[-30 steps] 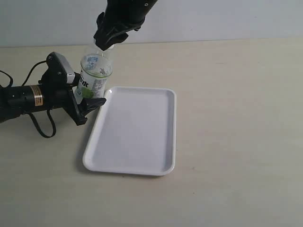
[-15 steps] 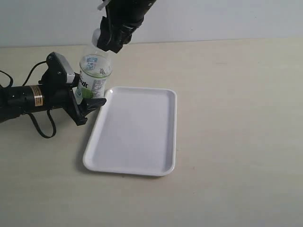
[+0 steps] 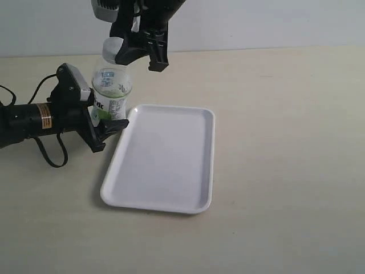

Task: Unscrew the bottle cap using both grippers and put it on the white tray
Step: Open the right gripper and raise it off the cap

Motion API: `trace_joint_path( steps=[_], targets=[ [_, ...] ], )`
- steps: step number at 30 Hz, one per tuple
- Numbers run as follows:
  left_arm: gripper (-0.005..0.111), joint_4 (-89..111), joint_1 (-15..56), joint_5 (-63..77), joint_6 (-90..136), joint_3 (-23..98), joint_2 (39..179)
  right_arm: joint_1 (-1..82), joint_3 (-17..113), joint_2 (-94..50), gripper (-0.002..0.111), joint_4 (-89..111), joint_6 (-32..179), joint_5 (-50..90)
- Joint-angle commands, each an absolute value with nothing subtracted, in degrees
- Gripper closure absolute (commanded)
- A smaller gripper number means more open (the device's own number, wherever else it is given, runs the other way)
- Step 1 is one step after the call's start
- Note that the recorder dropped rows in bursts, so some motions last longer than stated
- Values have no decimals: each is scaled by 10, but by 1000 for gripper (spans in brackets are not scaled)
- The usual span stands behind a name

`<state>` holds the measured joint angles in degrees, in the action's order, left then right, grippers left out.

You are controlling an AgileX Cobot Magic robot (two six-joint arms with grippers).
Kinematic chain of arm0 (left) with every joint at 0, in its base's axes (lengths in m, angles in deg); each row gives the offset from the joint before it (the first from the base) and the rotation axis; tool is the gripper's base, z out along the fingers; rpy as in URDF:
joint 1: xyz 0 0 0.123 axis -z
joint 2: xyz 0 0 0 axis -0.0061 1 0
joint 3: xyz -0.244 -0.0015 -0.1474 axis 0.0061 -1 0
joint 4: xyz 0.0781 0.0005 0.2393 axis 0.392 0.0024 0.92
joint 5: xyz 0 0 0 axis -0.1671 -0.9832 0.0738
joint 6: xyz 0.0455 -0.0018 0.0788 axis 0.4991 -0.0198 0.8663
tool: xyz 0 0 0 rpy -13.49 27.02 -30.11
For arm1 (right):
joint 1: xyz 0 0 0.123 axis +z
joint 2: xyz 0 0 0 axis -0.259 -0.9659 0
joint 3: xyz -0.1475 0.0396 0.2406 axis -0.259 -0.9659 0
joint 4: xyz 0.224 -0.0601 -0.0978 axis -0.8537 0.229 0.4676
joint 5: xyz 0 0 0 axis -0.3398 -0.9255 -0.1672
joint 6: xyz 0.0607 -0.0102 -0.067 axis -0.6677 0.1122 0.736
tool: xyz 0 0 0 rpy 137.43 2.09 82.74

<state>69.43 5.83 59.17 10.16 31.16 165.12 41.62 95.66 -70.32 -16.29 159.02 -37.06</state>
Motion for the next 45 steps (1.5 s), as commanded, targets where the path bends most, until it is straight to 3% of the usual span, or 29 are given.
trace_joint_path(
  steps=[1, 16, 23, 29, 45],
  targets=[
    [107, 698, 61, 623, 82, 310, 1642, 417, 961, -703, 108, -171, 1658, -373],
    [107, 717, 61, 623, 49, 310, 1642, 417, 961, -703, 108, -170, 1839, -373],
    [107, 717, 61, 623, 35, 310, 1642, 417, 961, -703, 107, -170, 1845, -372],
    [107, 717, 61, 623, 31, 310, 1642, 417, 961, -703, 95, -170, 1845, -371],
    [107, 702, 61, 632, 19, 310, 1642, 417, 961, -703, 95, -170, 1833, -371]
  ],
)
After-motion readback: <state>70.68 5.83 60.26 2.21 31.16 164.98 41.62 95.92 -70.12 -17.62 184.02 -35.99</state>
